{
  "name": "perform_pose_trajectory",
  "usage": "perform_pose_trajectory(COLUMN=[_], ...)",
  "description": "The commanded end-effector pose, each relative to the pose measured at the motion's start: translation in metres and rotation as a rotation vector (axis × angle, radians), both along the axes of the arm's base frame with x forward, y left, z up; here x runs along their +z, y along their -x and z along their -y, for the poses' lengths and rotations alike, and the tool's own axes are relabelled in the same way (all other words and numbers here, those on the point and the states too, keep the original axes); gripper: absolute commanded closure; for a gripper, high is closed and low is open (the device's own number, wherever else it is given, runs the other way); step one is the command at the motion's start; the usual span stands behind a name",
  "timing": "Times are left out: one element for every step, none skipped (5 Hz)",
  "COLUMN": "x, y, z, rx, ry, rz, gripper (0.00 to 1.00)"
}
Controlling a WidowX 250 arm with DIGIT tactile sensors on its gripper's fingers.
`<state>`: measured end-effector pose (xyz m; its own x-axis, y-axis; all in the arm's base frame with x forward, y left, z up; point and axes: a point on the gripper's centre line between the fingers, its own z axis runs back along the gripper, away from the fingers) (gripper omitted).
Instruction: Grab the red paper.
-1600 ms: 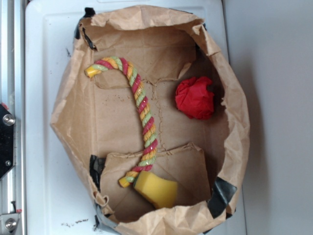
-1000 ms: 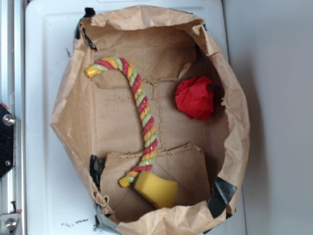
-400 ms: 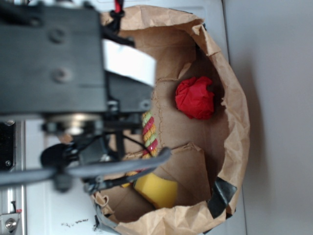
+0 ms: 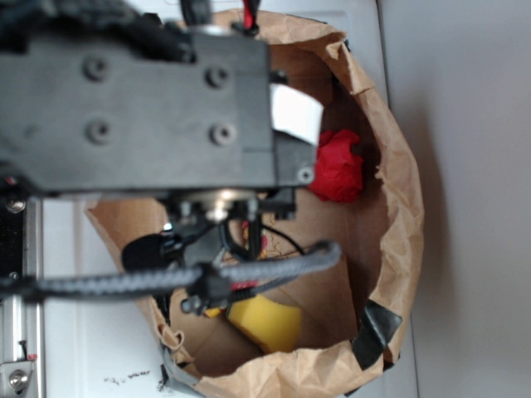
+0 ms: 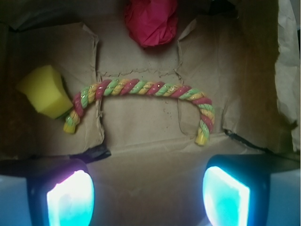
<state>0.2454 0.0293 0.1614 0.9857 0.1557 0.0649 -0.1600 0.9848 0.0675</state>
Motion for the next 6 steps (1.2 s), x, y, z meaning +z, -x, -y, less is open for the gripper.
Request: perform_pose_trajectory(x=[0.015,0.014,0.012,0.003,-0.002,-0.012], y=[-0.019,-0.027,-0.037,-0.043,-0.043,-0.049], z=[-0.016,-0.02,-0.023,-0.021,-0.017,-0.018], rx=[0.048,0.056,0.057,0.072,0.058,0.041], ry=[0.009,0.007,0.022,0.018,0.006,0.015], rz=[0.06,0.065,0.084,0.191,0.268,0.308], gripper=[0.0,0.0,0.0,0.0,0.0,0.0])
